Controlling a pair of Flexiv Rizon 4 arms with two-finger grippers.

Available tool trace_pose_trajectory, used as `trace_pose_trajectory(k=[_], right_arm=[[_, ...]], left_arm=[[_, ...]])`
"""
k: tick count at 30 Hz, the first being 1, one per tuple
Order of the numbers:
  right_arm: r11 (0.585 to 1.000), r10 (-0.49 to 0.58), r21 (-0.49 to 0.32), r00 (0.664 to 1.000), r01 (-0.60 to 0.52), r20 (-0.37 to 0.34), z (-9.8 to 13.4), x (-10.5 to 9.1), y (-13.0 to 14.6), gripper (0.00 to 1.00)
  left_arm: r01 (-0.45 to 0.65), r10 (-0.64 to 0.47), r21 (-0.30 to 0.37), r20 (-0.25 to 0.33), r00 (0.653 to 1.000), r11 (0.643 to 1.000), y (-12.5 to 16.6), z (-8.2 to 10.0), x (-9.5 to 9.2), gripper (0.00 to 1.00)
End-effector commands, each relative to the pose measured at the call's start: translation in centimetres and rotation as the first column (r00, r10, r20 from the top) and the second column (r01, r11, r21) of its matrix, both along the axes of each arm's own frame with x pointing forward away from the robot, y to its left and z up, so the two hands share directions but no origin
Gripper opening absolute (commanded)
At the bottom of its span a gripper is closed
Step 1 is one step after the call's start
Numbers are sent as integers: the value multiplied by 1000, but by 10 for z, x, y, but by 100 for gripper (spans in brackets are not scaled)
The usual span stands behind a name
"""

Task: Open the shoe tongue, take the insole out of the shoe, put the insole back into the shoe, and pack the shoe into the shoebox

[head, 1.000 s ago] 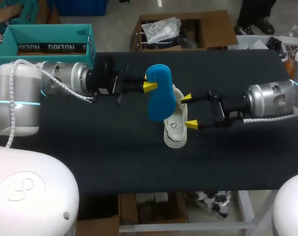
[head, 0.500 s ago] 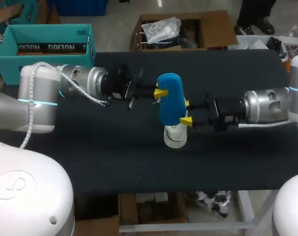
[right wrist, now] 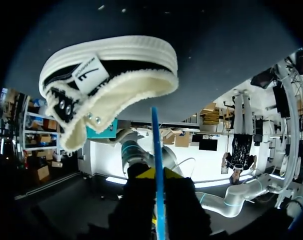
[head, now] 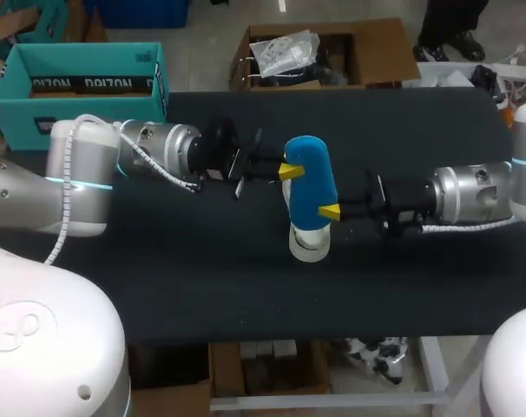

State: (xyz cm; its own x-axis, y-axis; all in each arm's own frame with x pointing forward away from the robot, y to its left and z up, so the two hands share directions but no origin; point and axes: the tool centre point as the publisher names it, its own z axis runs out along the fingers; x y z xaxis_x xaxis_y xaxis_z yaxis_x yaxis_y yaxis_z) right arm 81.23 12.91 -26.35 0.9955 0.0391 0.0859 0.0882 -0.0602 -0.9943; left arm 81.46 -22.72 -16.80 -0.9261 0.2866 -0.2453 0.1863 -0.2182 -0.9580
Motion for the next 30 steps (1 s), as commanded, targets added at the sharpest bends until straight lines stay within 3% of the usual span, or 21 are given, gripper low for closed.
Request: trace_pose_trajectory(k=[1, 8, 12, 17, 23, 30], right_arm=[[1000, 27, 14, 999, -27, 20, -1, -2, -5, 0], [998, 61, 23, 997, -62, 55, 1, -16, -14, 0], [993, 109, 25, 990, -111, 89, 4, -30, -18, 0], [988, 153, 19, 981, -156, 116, 7, -50, -22, 0], [977, 215, -11, 971, -215, 106, 10, -65, -21, 0], [966, 255, -4, 957, -257, 136, 10, -74, -20, 0]], left_arm=[[60, -60, 20, 9, 998, 998, 5, -1, 8, 100], [259, -261, 75, 19, 965, 963, 30, -3, 23, 100], [455, -460, 157, -1, 888, 877, 49, -6, 30, 100], [599, -606, 249, -58, 793, 761, 67, -10, 36, 100], [622, -643, 376, -86, 761, 687, 71, -15, 43, 100], [639, -663, 413, -105, 741, 649, 71, -17, 49, 100]])
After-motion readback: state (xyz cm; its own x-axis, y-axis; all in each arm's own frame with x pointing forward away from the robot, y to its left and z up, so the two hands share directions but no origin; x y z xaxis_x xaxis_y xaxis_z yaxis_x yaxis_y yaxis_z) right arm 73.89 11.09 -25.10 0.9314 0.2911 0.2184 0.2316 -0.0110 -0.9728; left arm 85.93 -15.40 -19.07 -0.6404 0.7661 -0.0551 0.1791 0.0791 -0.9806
